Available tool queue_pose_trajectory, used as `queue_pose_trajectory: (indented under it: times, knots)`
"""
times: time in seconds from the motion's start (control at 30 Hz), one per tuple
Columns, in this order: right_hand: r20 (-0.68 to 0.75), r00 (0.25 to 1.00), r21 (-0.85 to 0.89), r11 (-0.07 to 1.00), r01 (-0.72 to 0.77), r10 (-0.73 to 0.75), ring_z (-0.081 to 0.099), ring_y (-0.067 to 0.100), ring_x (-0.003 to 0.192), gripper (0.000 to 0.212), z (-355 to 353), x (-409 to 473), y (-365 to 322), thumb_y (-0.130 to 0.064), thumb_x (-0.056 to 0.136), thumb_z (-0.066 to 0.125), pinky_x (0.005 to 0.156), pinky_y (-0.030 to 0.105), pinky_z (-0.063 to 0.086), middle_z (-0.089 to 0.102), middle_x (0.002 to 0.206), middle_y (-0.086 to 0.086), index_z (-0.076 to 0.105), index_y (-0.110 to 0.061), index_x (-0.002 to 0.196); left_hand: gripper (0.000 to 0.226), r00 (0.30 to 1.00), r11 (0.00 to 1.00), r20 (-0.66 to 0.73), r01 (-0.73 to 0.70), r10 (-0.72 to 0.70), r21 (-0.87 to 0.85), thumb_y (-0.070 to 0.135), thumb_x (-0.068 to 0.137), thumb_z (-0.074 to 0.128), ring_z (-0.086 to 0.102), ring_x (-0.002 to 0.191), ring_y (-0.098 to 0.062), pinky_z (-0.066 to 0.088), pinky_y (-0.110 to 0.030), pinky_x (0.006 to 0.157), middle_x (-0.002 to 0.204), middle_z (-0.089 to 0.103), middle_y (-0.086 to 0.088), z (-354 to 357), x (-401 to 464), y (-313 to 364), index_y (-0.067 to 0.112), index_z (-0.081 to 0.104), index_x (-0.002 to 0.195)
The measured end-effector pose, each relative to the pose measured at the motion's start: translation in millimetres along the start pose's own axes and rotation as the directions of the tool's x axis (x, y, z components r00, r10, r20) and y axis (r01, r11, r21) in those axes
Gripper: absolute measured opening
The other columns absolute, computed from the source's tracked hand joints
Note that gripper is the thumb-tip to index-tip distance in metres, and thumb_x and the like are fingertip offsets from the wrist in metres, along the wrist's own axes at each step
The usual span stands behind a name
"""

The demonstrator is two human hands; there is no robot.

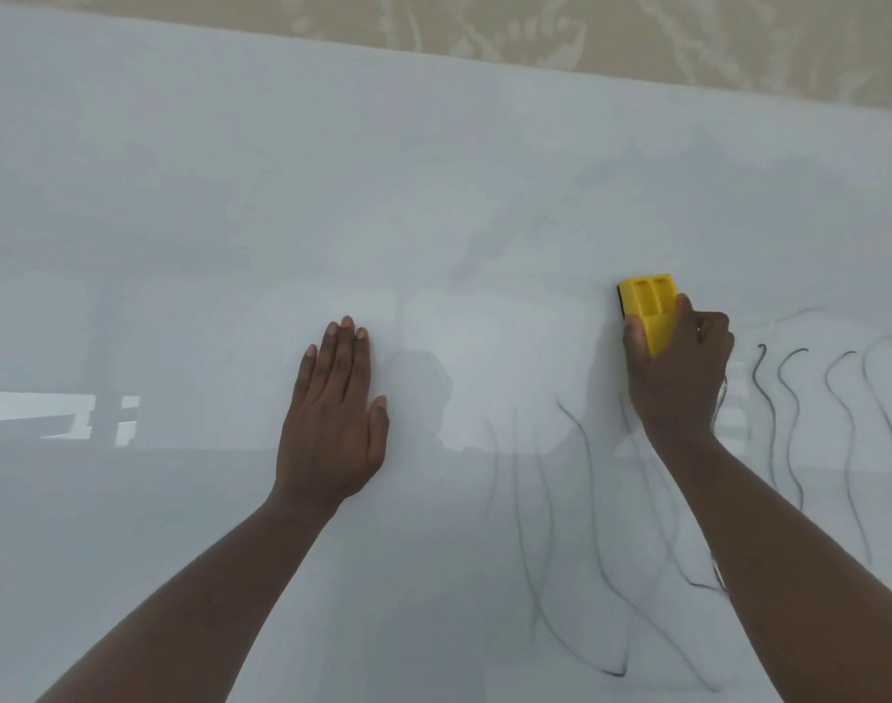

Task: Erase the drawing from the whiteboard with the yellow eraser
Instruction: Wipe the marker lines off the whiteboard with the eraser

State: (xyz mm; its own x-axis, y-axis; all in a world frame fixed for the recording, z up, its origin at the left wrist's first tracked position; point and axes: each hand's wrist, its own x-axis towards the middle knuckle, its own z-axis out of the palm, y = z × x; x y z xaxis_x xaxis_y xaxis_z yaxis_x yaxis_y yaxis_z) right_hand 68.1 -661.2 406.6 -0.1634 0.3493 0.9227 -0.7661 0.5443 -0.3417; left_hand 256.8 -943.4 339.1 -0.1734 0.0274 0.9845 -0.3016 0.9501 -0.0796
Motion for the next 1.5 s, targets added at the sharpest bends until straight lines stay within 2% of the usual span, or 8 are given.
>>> queue_pose_trajectory:
  times: [0.17,0.43,0.6,0.83,1.0,1.2,1.33,1.5]
  knots:
    - [-0.001,0.996,-0.055,0.995,-0.085,0.086,0.046,0.044,0.106,0.059,-25,21,56,-0.041,0.096,0.056,0.090,0.051,0.044,0.048,0.117,0.028,0.044,-0.001,0.139,0.068,0.997,0.997,0.001,-0.081,0.081,-0.017,0.028,0.097,0.036,0.013,0.156,-0.029,0.018,-0.047,0.127,0.166,0.018,-0.017,13,37,56,0.000,0.020,0.157]
    - [-0.060,0.978,-0.071,0.976,-0.205,0.201,0.047,0.044,0.106,0.054,-47,48,124,-0.039,0.096,0.057,0.087,0.049,0.043,0.048,0.113,0.028,0.048,-0.001,0.134,0.068,0.999,0.999,-0.033,0.005,-0.004,0.044,0.033,0.097,0.029,0.017,0.155,-0.030,0.018,-0.050,0.127,0.164,0.022,-0.021,35,35,62,-0.002,0.024,0.155]
    - [-0.137,0.948,0.008,0.957,-0.289,0.287,0.048,0.043,0.106,0.055,-34,38,104,-0.038,0.093,0.061,0.088,0.047,0.041,0.050,0.113,0.028,0.051,0.000,0.131,0.068,0.999,0.997,-0.029,0.027,-0.025,0.072,0.032,0.097,0.029,0.013,0.156,-0.028,0.016,-0.049,0.128,0.166,0.018,-0.018,38,35,66,-0.001,0.021,0.156]
    - [-0.060,0.987,0.135,0.978,0.157,-0.150,0.054,0.041,0.091,0.056,5,-23,-9,-0.032,0.090,0.069,0.080,0.051,0.049,0.058,0.104,0.024,0.055,0.003,0.130,0.067,0.999,0.997,-0.033,0.033,-0.030,0.071,0.032,0.098,0.029,0.014,0.156,-0.028,0.018,-0.050,0.127,0.166,0.018,-0.018,35,35,68,-0.001,0.021,0.156]
    - [0.023,0.907,0.083,0.905,0.418,-0.421,0.058,0.037,0.081,0.053,15,-101,-54,-0.039,0.093,0.061,0.074,0.044,0.049,0.064,0.098,0.018,0.060,0.002,0.126,0.064,0.999,0.999,-0.043,-0.020,0.021,0.041,0.027,0.098,0.030,0.019,0.155,-0.030,0.022,-0.051,0.126,0.164,0.024,-0.019,32,24,60,-0.001,0.026,0.155]
    - [0.053,0.770,0.047,0.772,0.634,-0.636,0.059,0.031,0.073,0.048,5,-154,-14,-0.040,0.092,0.064,0.065,0.042,0.051,0.067,0.092,0.012,0.066,-0.001,0.120,0.063,0.998,0.999,-0.043,-0.040,0.042,0.034,0.025,0.096,0.031,0.023,0.153,-0.030,0.022,-0.050,0.125,0.163,0.028,-0.019,33,6,52,-0.002,0.028,0.154]
    - [0.026,0.874,0.049,0.874,0.484,-0.486,0.058,0.035,0.085,0.053,-8,-104,30,-0.041,0.094,0.061,0.076,0.045,0.051,0.063,0.101,0.018,0.060,0.002,0.126,0.064,0.998,0.998,-0.050,-0.040,0.042,0.039,0.025,0.096,0.031,0.021,0.154,-0.030,0.020,-0.049,0.126,0.163,0.027,-0.019,33,4,52,-0.001,0.026,0.155]
    - [-0.040,0.999,-0.036,0.999,0.031,-0.033,0.051,0.039,0.097,0.056,-34,-41,93,-0.034,0.092,0.066,0.084,0.044,0.043,0.054,0.106,0.027,0.053,0.002,0.133,0.064,0.998,0.998,-0.052,-0.044,0.047,0.045,0.025,0.097,0.030,0.020,0.155,-0.030,0.018,-0.049,0.127,0.164,0.025,-0.019,35,1,52,-0.001,0.024,0.155]
